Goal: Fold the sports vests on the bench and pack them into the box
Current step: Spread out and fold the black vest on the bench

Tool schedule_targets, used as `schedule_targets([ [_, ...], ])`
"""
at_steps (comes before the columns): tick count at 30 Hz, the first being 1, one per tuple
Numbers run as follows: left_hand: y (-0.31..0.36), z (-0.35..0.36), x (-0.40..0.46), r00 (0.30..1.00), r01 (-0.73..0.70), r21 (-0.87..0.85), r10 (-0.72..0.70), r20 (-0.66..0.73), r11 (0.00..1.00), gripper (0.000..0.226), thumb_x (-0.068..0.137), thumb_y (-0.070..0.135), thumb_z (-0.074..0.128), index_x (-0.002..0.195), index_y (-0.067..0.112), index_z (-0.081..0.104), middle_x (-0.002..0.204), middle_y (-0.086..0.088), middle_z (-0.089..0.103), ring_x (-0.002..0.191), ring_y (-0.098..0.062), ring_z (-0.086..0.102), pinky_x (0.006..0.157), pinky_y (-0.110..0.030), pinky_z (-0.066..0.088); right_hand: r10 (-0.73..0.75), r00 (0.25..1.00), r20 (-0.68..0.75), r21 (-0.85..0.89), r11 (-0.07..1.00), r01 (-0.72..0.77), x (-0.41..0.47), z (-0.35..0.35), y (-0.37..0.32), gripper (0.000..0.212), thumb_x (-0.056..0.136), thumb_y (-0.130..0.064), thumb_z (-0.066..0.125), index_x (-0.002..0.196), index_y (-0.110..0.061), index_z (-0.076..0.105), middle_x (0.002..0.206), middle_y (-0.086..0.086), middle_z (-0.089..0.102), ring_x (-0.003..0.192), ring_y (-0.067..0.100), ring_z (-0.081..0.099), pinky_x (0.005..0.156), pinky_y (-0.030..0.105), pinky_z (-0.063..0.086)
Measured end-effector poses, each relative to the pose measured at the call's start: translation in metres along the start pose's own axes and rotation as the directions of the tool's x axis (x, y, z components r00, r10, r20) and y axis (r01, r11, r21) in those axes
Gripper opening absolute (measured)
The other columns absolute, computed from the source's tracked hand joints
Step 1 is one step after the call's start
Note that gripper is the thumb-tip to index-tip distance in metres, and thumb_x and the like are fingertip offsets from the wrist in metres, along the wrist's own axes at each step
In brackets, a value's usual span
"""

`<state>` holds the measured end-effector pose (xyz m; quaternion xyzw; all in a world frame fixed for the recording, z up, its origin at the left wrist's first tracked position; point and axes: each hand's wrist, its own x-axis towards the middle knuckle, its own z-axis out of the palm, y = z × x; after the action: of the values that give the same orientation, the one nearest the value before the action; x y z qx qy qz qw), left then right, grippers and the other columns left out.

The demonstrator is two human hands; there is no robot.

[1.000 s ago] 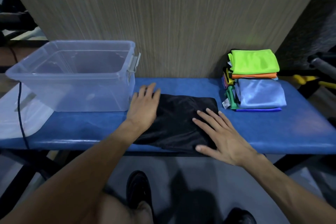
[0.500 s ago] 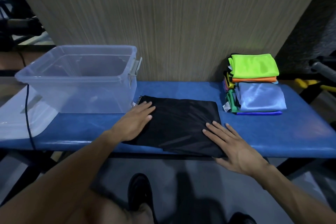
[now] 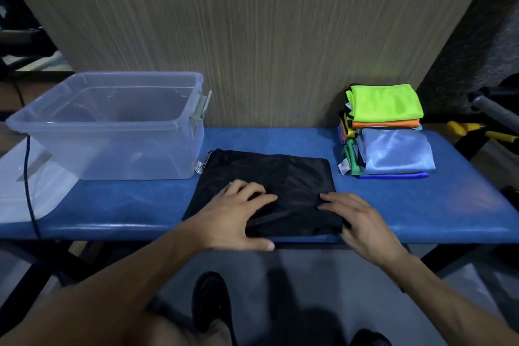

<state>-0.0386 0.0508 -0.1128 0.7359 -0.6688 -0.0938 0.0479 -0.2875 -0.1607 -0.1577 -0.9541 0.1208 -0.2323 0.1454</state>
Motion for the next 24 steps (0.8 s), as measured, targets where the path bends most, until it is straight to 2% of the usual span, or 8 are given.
schedule_targets([
  [4, 0.013, 0.013, 0.007, 0.995, 0.079, 0.139, -0.069, -0.076, 0.987, 0.091, 0.081, 0.078, 0.055, 0.155, 0.036, 0.025, 0.149, 0.011, 0.026, 0.137, -0.022, 0.025, 0.122, -0.05, 0.021, 0.245, 0.962, -0.119, 0.244, 0.947, -0.21, 0.021, -0.011, -0.018, 0.038, 0.082, -0.028, 0.049, 0.107, -0.014, 0.074, 0.104, -0.008, 0.071, 0.102, 0.013, 0.061, 0.09, 0.015, 0.045],
  [7, 0.013, 0.015, 0.01, 0.982, 0.133, 0.084, -0.119, -0.145, 0.988, 0.08, 0.088, 0.076, 0.049, 0.153, 0.032, 0.035, 0.147, 0.013, 0.034, 0.132, -0.019, 0.033, 0.118, -0.043, 0.031, 0.384, 0.916, -0.115, 0.406, 0.86, -0.31, 0.04, -0.017, -0.033, 0.018, 0.09, -0.032, 0.051, 0.081, -0.023, 0.063, 0.072, -0.002, 0.061, 0.071, 0.015, 0.055, 0.069, 0.034, 0.047],
  [9, 0.013, 0.013, 0.01, 0.958, 0.151, 0.02, -0.142, -0.247, 0.988, 0.058, 0.096, 0.059, 0.051, 0.146, 0.03, 0.046, 0.138, 0.013, 0.046, 0.123, -0.019, 0.044, 0.106, -0.04, 0.043, 0.407, 0.902, -0.144, 0.485, 0.823, -0.294, 0.048, -0.017, -0.041, 0.023, 0.097, -0.016, 0.054, 0.079, -0.028, 0.06, 0.071, -0.002, 0.06, 0.066, 0.016, 0.051, 0.063, 0.031, 0.044],
  [11, 0.013, 0.003, 0.008, 0.943, 0.18, -0.044, -0.186, -0.276, 0.983, 0.043, 0.096, 0.041, 0.052, 0.138, 0.032, 0.054, 0.124, 0.011, 0.058, 0.112, -0.022, 0.054, 0.091, -0.042, 0.051, 0.425, 0.889, -0.17, 0.524, 0.803, -0.284, 0.054, -0.018, -0.045, 0.022, 0.098, -0.006, 0.052, 0.084, -0.019, 0.063, 0.077, 0.006, 0.063, 0.072, 0.028, 0.054, 0.063, 0.03, 0.044],
  [15, 0.005, -0.039, 0.0, 0.899, 0.136, -0.294, -0.242, -0.364, 0.946, 0.027, 0.088, 0.04, 0.045, 0.107, 0.032, 0.062, 0.083, 0.012, 0.064, 0.081, -0.02, 0.064, 0.071, -0.042, 0.053, 0.457, 0.844, -0.281, 0.504, 0.818, -0.276, 0.07, -0.03, -0.056, 0.017, 0.096, -0.007, 0.048, 0.079, -0.005, 0.049, 0.072, 0.019, 0.051, 0.062, 0.014, 0.039, 0.059, 0.035, 0.039],
  [18, -0.006, -0.083, -0.01, 0.869, 0.045, -0.414, -0.24, -0.432, 0.909, 0.011, 0.094, 0.031, 0.058, 0.09, 0.023, 0.065, 0.071, 0.007, 0.064, 0.069, -0.008, 0.062, 0.067, -0.038, 0.051, 0.415, 0.827, -0.38, 0.467, 0.858, -0.216, 0.088, -0.046, -0.068, 0.024, 0.098, -0.013, 0.047, 0.084, 0.006, 0.048, 0.075, 0.026, 0.05, 0.068, 0.028, 0.041, 0.066, 0.04, 0.04],
  [21, -0.014, -0.131, -0.01, 0.915, -0.013, -0.425, -0.16, -0.369, 0.905, 0.009, 0.098, 0.019, 0.065, 0.091, 0.016, 0.069, 0.076, -0.005, 0.066, 0.071, -0.006, 0.058, 0.071, -0.035, 0.047, 0.431, 0.804, -0.411, 0.523, 0.833, -0.179, 0.105, -0.06, -0.077, 0.035, 0.103, -0.019, 0.049, 0.082, 0.009, 0.045, 0.072, 0.025, 0.045, 0.067, 0.015, 0.035, 0.063, 0.043, 0.034],
  [24, -0.03, -0.157, 0.016, 0.987, 0.069, -0.424, -0.123, -0.102, 0.903, 0.017, 0.1, 0.03, 0.062, 0.106, 0.018, 0.073, 0.094, 0.002, 0.074, 0.089, -0.007, 0.068, 0.083, -0.028, 0.052, 0.536, 0.793, -0.29, 0.622, 0.735, -0.27, 0.119, -0.05, -0.055, 0.046, 0.101, -0.035, 0.054, 0.081, 0.006, 0.049, 0.069, 0.014, 0.046, 0.069, 0.008, 0.039, 0.06, 0.037, 0.034],
])
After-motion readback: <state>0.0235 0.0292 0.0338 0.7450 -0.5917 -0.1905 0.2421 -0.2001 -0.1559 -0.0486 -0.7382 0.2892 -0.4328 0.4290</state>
